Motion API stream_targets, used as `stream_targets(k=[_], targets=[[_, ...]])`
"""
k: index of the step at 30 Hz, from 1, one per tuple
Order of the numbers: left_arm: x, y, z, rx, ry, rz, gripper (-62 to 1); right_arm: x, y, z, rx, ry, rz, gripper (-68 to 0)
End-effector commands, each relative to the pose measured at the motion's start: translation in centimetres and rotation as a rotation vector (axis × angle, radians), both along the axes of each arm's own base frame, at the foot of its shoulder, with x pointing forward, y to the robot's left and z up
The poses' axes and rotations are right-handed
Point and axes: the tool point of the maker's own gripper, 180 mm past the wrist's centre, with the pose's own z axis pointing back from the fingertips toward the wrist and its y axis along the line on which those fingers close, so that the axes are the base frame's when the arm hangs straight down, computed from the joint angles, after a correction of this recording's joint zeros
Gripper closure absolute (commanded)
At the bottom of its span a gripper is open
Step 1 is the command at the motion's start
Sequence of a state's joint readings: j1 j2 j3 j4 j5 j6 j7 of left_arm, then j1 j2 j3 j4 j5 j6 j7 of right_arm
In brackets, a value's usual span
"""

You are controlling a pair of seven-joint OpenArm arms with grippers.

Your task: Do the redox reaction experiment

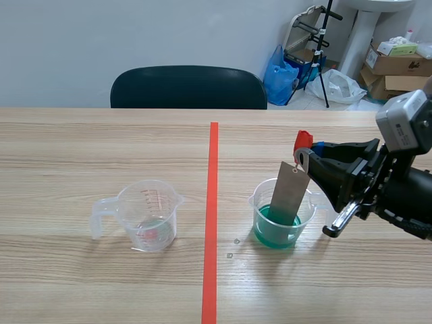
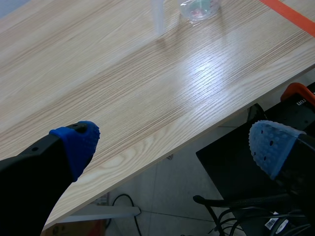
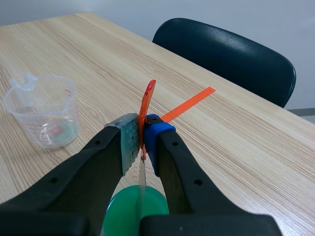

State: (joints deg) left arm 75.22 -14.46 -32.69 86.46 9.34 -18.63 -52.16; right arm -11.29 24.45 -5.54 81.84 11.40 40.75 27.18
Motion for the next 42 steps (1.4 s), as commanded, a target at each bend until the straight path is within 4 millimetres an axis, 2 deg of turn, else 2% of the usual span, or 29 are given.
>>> stream_targets(k=[1,42], targets=[[0.46,-0.1,0.61,-0.009,-0.03,-0.001,-62.3,0.42,-0.03,0.83,0.007,-0.027,0.004,-2.0],[0.46,-0.1,0.61,-0.009,-0.03,-0.001,-62.3,0.4,-0.02,1.18,0.022,-0.04,0.005,-2.0]])
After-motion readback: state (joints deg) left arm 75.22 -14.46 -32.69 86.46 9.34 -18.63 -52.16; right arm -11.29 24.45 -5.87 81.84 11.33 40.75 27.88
